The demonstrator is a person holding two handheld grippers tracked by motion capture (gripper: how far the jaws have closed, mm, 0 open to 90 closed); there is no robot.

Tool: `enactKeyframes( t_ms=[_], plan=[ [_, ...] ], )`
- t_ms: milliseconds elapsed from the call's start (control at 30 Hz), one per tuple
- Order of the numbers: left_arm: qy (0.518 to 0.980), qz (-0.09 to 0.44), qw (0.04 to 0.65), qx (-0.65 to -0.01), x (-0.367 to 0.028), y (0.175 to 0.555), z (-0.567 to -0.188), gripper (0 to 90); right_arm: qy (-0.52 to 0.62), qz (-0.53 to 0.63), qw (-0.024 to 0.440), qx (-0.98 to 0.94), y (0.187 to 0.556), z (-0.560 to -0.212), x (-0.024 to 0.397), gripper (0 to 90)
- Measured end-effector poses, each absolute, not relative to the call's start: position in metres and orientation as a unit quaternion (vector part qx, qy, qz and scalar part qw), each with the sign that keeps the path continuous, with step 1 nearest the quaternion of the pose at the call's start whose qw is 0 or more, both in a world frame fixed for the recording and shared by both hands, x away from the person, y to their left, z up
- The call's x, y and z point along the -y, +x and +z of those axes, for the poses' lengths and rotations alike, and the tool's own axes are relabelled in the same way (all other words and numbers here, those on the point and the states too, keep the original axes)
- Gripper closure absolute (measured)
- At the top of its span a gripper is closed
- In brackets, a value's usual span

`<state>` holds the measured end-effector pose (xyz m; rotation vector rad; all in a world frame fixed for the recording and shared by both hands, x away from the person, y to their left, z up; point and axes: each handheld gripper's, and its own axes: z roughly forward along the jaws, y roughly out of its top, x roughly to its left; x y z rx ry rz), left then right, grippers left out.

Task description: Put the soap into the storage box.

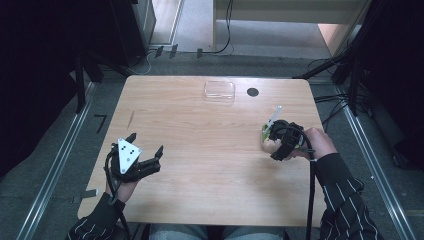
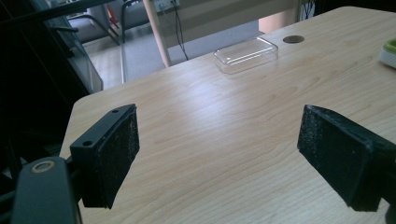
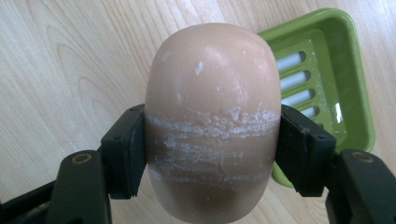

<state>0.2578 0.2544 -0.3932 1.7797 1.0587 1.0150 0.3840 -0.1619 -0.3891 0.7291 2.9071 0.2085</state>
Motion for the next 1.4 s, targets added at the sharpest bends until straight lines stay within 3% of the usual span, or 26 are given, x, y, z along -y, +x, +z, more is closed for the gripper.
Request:
enactKeyframes(
  t_ms=[1400],
  plan=[
    [0.703,0.408,0.394,-0.428,-0.262,0.252,-0.394,13.3,0.217,0.058,0.08,-0.971,0.416,-0.393,0.175,33.9]
  ],
)
